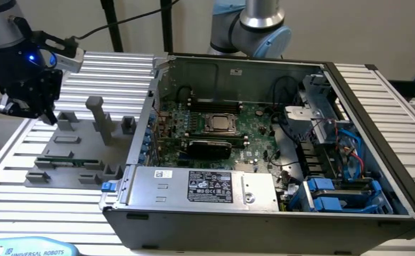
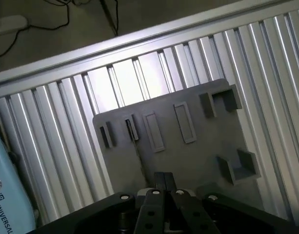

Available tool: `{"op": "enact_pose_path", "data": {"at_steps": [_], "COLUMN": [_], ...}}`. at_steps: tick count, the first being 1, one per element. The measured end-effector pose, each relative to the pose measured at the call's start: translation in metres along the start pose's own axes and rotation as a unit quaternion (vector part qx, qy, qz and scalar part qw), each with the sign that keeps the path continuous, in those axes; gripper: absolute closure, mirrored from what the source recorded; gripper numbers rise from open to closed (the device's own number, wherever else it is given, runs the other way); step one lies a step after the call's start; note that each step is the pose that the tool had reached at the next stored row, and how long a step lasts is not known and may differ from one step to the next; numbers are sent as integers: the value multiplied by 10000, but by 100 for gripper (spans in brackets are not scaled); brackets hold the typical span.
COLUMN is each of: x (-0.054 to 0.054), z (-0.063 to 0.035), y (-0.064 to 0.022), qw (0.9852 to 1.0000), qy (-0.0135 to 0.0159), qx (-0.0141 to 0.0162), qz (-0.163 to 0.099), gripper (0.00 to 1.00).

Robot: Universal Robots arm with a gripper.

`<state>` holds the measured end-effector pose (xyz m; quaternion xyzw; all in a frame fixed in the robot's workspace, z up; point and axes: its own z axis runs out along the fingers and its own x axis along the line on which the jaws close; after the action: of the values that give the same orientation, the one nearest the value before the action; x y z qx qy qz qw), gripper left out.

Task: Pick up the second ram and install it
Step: 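Pick up the second ram and move it above second insertion slot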

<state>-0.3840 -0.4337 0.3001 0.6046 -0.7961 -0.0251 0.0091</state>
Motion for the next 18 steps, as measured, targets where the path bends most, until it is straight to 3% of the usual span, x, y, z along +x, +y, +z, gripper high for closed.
{"op": "enact_pose_path", "data": {"at_steps": [5,13,15,18], "x": [0,6,16,52], "z": [30,91,102,113], "y": [-1,-4,-8,-19], "qw": [9990,9940,9929,9920], "qy": [23,55,58,50], "qx": [-7,-13,-2,69], "qz": [-451,-1095,-1189,-1257], "gripper": [89,89,89,89]}}
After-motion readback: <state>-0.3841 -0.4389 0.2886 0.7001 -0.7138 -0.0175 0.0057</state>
